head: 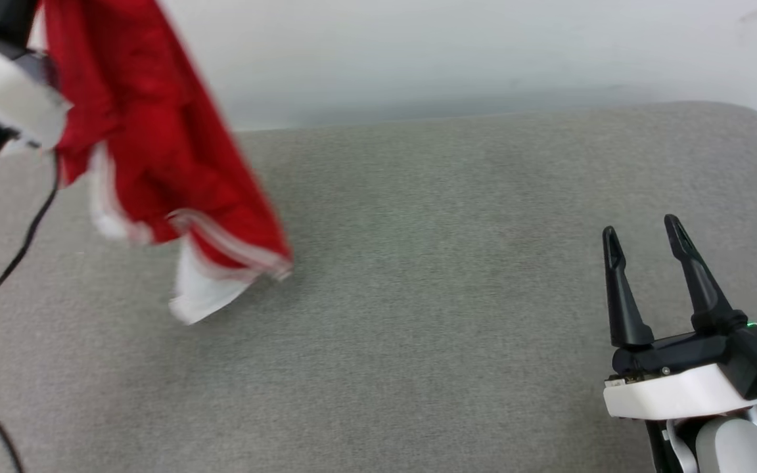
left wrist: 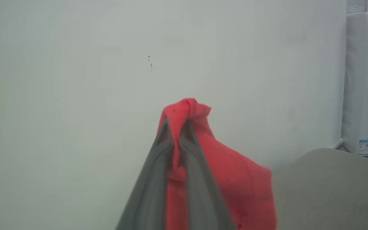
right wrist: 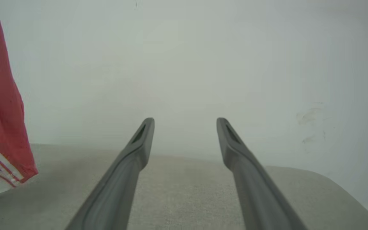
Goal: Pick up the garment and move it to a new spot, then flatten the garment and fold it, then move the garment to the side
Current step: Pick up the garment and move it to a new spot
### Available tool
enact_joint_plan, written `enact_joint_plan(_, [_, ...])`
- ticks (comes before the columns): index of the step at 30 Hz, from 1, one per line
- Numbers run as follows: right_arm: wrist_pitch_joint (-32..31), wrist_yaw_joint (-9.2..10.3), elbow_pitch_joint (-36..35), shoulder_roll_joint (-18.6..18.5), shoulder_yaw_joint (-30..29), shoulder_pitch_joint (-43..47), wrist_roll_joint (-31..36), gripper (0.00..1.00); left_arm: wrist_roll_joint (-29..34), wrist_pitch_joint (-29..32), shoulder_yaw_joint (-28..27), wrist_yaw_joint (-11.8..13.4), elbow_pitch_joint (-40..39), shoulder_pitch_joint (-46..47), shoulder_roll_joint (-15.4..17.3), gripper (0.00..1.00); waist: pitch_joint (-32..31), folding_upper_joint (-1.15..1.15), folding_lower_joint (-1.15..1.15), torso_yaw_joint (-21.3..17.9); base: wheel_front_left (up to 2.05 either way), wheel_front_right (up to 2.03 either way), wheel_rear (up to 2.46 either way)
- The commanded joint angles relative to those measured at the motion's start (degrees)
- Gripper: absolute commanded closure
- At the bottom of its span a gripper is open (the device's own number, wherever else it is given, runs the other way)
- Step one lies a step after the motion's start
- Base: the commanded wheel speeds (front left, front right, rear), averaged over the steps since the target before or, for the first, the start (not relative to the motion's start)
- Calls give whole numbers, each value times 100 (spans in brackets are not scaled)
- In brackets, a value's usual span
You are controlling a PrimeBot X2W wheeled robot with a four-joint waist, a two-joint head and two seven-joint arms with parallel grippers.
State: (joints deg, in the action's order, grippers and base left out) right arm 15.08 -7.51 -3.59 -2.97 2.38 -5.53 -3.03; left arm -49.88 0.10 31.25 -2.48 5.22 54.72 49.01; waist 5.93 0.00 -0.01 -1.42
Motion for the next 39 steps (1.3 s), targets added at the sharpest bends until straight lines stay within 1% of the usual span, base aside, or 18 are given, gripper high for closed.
enact_joint_plan(1, [14,3,-18,17,-18,-18,-18,0,69,-20,39,62,-55,177,-146,100,4,0,1,-153,0,0,0])
enact_joint_plan(5, [14,4,-54,16,-99,-79,-44,0,255,-104,156,231,-139,518,-621,100,88,0,1,-331,0,0,0])
enact_joint_plan(9, [14,3,-105,17,-169,-104,-50,0,421,-112,400,374,-159,496,-973,100,185,0,1,-447,0,0,0])
enact_joint_plan(13, [14,3,-144,16,-245,-84,-51,0,470,-146,804,476,-184,-110,-1238,100,258,0,1,-490,0,0,0])
enact_joint_plan(17, [14,3,-150,16,-265,-57,-44,0,474,-257,1373,548,-149,-1069,-1503,100,303,0,1,-479,0,0,0])
enact_joint_plan(19, [14,3,-138,17,-258,-57,-11,0,484,-278,1705,525,-72,-1530,-1652,100,319,0,1,-451,0,0,0])
enact_joint_plan(22, [14,3,-126,17,-259,-77,19,0,544,-268,2212,390,147,-2071,-1893,100,324,0,1,-387,0,0,0])
enact_joint_plan(28, [14,4,-52,16,-240,-22,105,0,747,-40,3144,100,661,-2652,-2432,100,212,0,1,-233,0,0,0])
enact_joint_plan(29, [14,3,-36,15,-235,-4,124,0,776,-7,3262,56,741,-2704,-2513,65,183,0,1,-210,0,0,0])
enact_joint_plan(30, [14,3,-20,16,-225,13,131,0,812,0,3348,42,825,-2740,-2585,1,150,0,1,-188,0,0,0])
enact_joint_plan(31, [14,3,2,16,-217,25,131,0,830,-36,3401,30,893,-2751,-2653,0,118,0,1,-168,0,0,0])
enact_joint_plan(34, [14,3,56,15,-201,74,135,0,872,-282,3335,112,1067,-2741,-2795,0,1,0,1,-104,0,0,0])
enact_joint_plan(37, [14,4,93,16,-198,123,152,0,805,-656,3062,244,1105,-2653,-2855,0,-118,0,1,-37,0,0,0])
enact_joint_plan(39, [14,3,90,16,-203,152,145,0,755,-928,2828,337,1052,-2604,-2802,0,-192,0,1,8,0,0,0])
